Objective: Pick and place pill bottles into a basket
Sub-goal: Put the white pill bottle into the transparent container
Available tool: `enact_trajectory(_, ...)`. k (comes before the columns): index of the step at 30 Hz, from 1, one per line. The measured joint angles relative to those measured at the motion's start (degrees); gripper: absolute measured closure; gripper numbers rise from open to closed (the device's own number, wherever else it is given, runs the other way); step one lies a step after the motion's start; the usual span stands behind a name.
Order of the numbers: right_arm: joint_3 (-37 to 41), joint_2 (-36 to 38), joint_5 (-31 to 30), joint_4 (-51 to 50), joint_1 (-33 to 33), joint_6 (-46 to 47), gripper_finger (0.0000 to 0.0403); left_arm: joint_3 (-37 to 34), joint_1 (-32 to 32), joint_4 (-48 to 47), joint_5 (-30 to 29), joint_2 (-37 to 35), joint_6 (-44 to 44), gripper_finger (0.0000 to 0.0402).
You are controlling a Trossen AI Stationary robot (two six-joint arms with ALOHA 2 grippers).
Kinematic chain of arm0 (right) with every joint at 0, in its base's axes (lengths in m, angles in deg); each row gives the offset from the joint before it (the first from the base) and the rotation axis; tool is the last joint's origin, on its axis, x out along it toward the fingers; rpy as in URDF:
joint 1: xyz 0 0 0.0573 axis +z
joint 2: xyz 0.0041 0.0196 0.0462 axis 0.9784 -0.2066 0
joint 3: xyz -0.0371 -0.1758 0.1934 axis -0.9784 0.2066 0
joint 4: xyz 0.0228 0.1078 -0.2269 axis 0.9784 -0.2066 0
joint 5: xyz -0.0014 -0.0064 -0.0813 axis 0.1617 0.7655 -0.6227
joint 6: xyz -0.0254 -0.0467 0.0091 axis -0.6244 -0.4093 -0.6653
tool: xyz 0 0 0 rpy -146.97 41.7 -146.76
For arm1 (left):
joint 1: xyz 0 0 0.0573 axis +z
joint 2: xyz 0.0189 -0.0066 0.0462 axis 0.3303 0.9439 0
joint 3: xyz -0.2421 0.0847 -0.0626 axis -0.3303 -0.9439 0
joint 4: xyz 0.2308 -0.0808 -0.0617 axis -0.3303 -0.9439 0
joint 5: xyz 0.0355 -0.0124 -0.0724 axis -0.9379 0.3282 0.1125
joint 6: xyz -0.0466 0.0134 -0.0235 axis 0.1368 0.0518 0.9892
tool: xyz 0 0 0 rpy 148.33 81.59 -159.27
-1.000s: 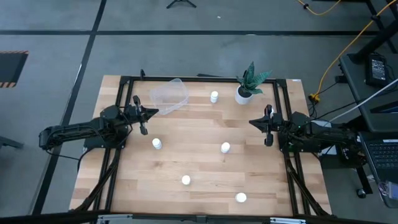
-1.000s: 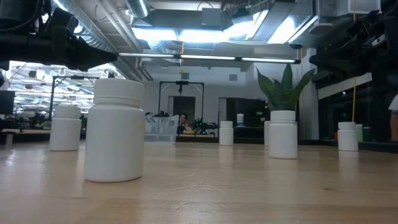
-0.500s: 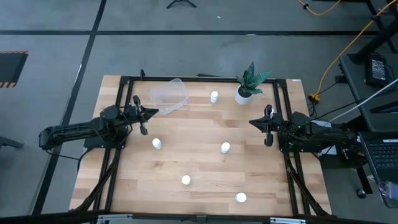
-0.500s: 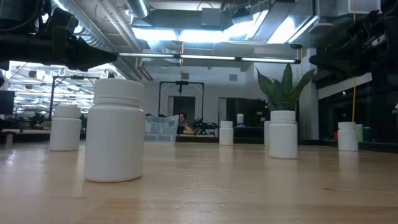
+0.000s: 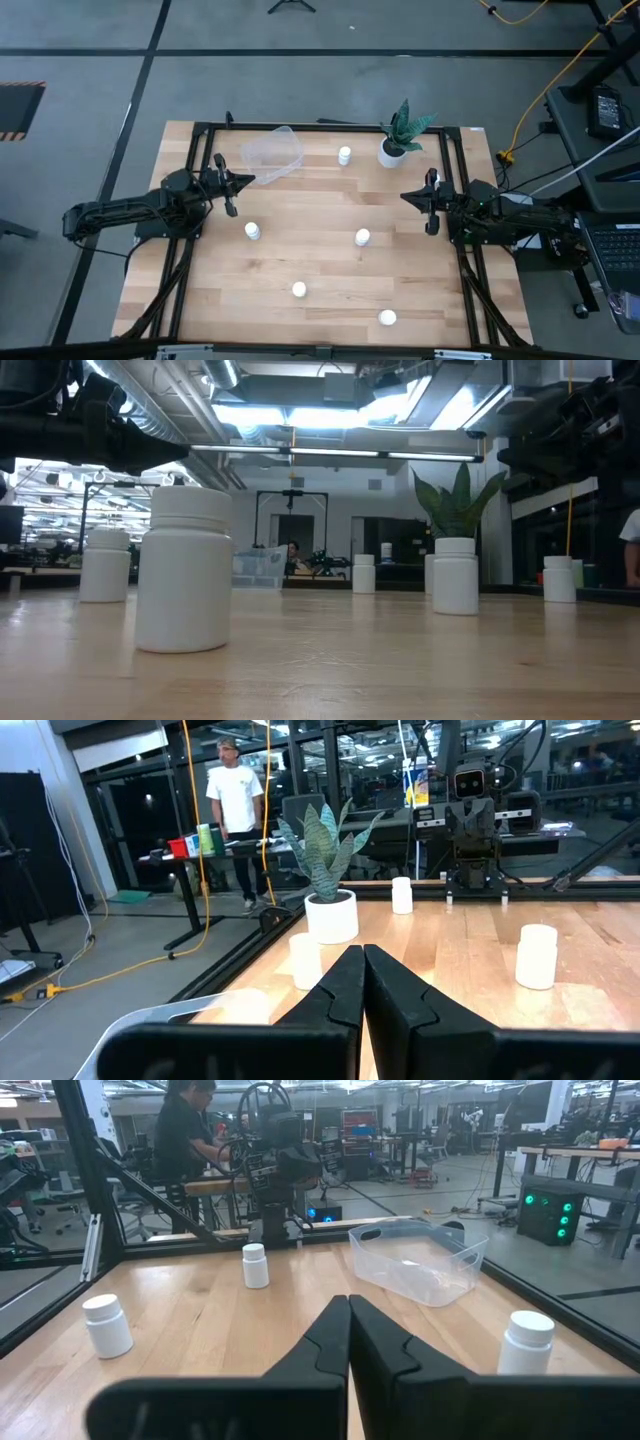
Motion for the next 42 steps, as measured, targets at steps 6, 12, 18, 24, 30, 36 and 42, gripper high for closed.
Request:
enact_trajectory(6, 0.0, 0.0, 0.0, 0.0, 0.0, 6.05, 0.0395, -0.01, 0.0, -0.6, 0.31, -0.02, 0.29, 0.0398)
enact_trajectory(12, -0.01, 0.0, 0.0, 0.01, 0.0, 5.89, 0.0395, -0.02, 0.0, -4.11, 4.64, 0.0, 0.46, 0.0398)
enact_trajectory(18, -0.01, 0.0, -0.21, 0.04, 0.01, 4.1, 0.0395, -0.01, 0.0, -3.91, 4.63, 0.0, -0.39, 0.0398)
enact_trajectory(24, 0.01, -0.02, -7.98, 1.33, -0.01, 2.99, 0.0395, -0.02, 0.0, -3.82, 4.55, 0.0, -4.28, 0.0397)
enact_trajectory(30, -2.73, -1.69, -8.85, -0.85, -0.01, 9.07, 0.0395, 0.16, 0.0, -3.84, 4.59, 0.02, 4.35, 0.0398)
enact_trajectory(36, -7.54, -8.33, -9.08, -3.7, 0.16, 8.99, 0.0396, 0.09, 0.0, -3.74, 4.63, 0.13, 7.63, 0.0399)
enact_trajectory(42, -12.68, -16.74, -13.85, -6.24, 0.18, 10.76, 0.0396, 1.22, 0.0, -3.88, 4.38, 0.16, 6.56, 0.0399)
